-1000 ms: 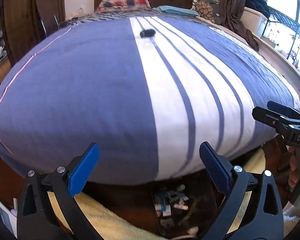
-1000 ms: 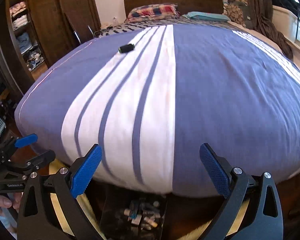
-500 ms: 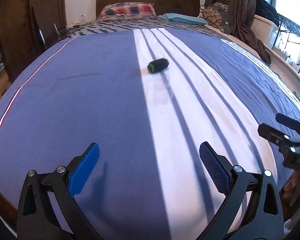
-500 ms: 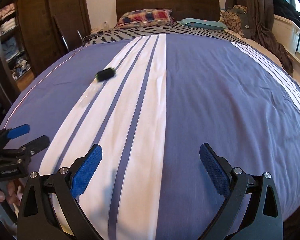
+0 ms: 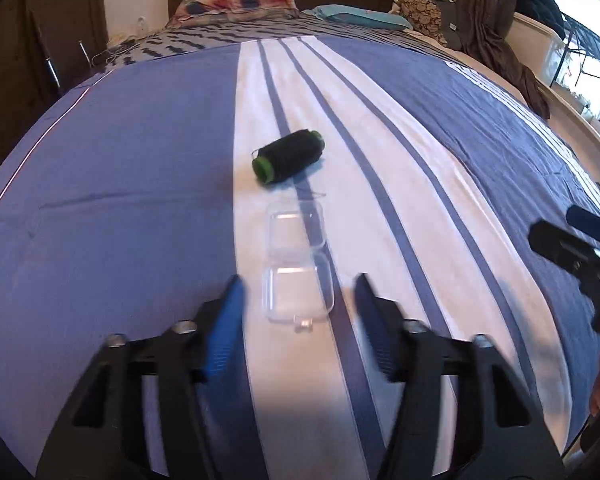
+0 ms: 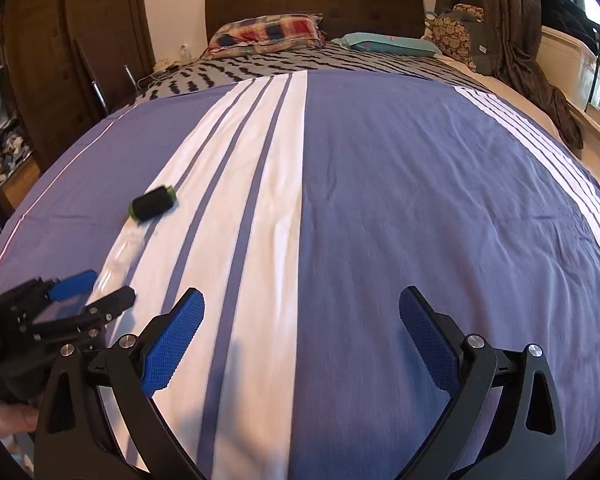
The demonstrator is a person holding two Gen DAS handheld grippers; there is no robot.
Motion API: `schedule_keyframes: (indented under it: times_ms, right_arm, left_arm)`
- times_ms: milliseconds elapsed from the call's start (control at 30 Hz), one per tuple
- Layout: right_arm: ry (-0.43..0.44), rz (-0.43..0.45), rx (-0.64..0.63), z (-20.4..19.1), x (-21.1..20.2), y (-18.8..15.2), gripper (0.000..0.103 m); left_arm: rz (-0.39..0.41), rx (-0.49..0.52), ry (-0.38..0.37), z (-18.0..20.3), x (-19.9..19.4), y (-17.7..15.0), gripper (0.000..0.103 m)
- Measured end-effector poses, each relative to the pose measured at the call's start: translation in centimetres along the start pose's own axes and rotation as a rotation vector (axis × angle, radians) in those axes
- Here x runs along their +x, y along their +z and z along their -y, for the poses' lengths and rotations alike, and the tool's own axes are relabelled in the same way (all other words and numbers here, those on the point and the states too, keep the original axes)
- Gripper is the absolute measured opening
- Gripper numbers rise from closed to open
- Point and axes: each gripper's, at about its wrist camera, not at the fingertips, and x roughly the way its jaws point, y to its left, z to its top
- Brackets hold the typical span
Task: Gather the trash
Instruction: 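Grasp the clear plastic box with the left tool while the right tool grasps the black thread spool, then carry plastic box and spool over the black bin and open both tools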
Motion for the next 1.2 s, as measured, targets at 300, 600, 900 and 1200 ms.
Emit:
schedule_keyframes:
  times_ms: [300,600,900,1200]
  right_arm:
    - [0.053,-0.032,-0.02,-3.6,3.4,1.9,0.098]
    - [0.103,-0.084,-0.133,-11.2,7.8,3.9,0.098]
    - [0.072,-0.125,-0.217,-14.9,11.6,5.8,0.063]
    - [0.117,-0.09,-0.255,-14.0,7.8,3.9,0.057]
  left_arm:
    - [0.013,-0.033,0.022,-3.4,-0.6,0.2,0.032]
    - [0.016,-0.092,0.111,-9.5,-1.3,0.3,0.032]
    - [0.016,-0.088,0.09,-9.9,-1.5,0.4,0.032]
    - [0.027,-0.042,0.083,-7.5,-3.6,-0.5,0.032]
